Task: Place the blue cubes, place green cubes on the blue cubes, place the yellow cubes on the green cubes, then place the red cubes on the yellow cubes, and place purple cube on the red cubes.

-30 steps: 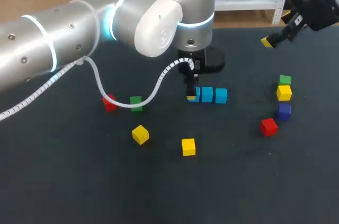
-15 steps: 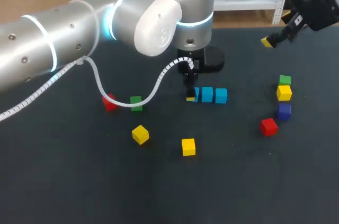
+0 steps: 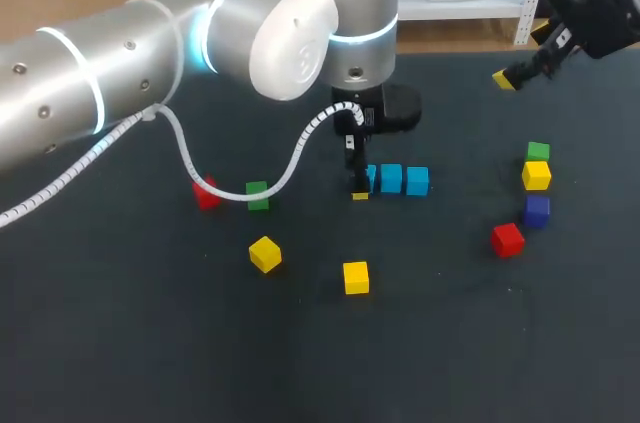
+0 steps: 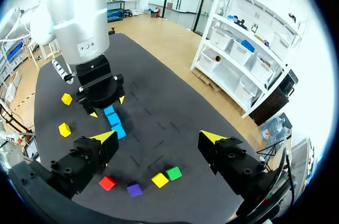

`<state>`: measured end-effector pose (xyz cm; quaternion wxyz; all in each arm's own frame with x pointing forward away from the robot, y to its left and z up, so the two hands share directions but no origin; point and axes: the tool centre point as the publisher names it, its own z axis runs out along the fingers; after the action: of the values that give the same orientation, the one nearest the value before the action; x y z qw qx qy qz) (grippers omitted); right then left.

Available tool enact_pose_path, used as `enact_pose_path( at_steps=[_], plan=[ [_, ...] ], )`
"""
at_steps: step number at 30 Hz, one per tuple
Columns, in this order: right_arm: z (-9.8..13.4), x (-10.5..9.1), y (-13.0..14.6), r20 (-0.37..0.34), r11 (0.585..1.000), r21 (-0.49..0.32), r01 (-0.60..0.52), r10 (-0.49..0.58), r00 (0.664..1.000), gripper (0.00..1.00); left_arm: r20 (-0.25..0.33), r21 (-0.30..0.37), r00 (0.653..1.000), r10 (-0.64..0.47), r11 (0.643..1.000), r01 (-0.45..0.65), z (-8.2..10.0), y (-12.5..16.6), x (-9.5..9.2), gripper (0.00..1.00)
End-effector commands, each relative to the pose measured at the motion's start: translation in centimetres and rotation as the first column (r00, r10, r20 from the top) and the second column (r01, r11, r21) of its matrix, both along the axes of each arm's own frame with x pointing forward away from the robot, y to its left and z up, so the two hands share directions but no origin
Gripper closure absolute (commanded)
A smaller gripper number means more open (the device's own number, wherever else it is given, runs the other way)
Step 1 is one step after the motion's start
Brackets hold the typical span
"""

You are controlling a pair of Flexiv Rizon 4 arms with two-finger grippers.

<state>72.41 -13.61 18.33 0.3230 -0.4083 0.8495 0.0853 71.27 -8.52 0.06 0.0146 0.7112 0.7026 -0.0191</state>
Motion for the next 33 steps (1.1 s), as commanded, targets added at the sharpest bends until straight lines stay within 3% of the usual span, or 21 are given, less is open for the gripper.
enact_pose_path(
  at_steps=[1,2,7,11,16,19,22,28,30,31,33],
  plan=[
    [-0.04,-0.23,0.05,0.006,1.0,-0.003,0.007,-0.007,1.0,0.0,-0.003,-0.001,1.0,-0.002,1.0,0.002,0.01,0.0,0.06,0.08],
    [-0.04,-0.23,0.05,0.006,1.0,-0.003,0.007,-0.007,1.0,0.0,-0.002,-0.001,1.0,-0.001,1.0,0.001,-0.01,0.02,0.06,0.22],
    [-0.04,-0.23,0.05,0.006,1.0,-0.003,0.007,-0.007,1.0,0.0,-0.002,-0.004,1.0,0.005,1.0,-0.005,-0.06,0.09,0.09,0.53],
    [-0.04,-0.23,0.05,0.006,1.0,-0.003,0.007,-0.007,1.0,0.0,-0.003,-0.003,1.0,0.005,1.0,-0.005,-0.12,0.11,0.0,0.62],
    [-0.04,-0.23,0.05,0.006,1.0,-0.003,0.007,-0.007,1.0,0.0,-0.002,-0.001,1.0,0.003,1.0,-0.003,-0.13,0.12,-0.05,0.64],
    [-0.04,-0.23,0.05,0.006,1.0,-0.003,0.007,-0.007,1.0,0.0,-0.002,-0.001,1.0,0.003,1.0,-0.003,-0.17,0.14,-0.05,0.8],
    [-0.04,-0.23,0.05,0.006,1.0,-0.003,0.007,-0.007,1.0,0.0,-0.003,-0.002,1.0,0.004,1.0,-0.004,-0.15,0.11,-0.13,0.88],
    [-0.04,-0.23,0.05,0.006,1.0,-0.003,0.007,-0.007,1.0,0.0,-0.006,0.0,1.0,0.003,1.0,-0.003,-0.25,0.13,-0.21,0.81],
    [-0.04,-0.23,0.05,0.006,1.0,-0.003,0.007,-0.007,1.0,0.0,-0.007,0.0,1.0,0.004,1.0,-0.004,-0.28,0.14,-0.19,0.85],
    [-0.04,-0.23,0.05,0.006,1.0,-0.003,0.007,-0.007,1.0,0.0,-0.008,0.001,1.0,0.004,1.0,-0.004,-0.29,0.14,-0.19,0.82],
    [-0.04,-0.23,0.05,0.006,1.0,-0.003,0.007,-0.007,1.0,0.0,-0.011,0.003,1.0,0.0,1.0,0.0,-0.32,0.17,-0.16,0.62]
  ],
)
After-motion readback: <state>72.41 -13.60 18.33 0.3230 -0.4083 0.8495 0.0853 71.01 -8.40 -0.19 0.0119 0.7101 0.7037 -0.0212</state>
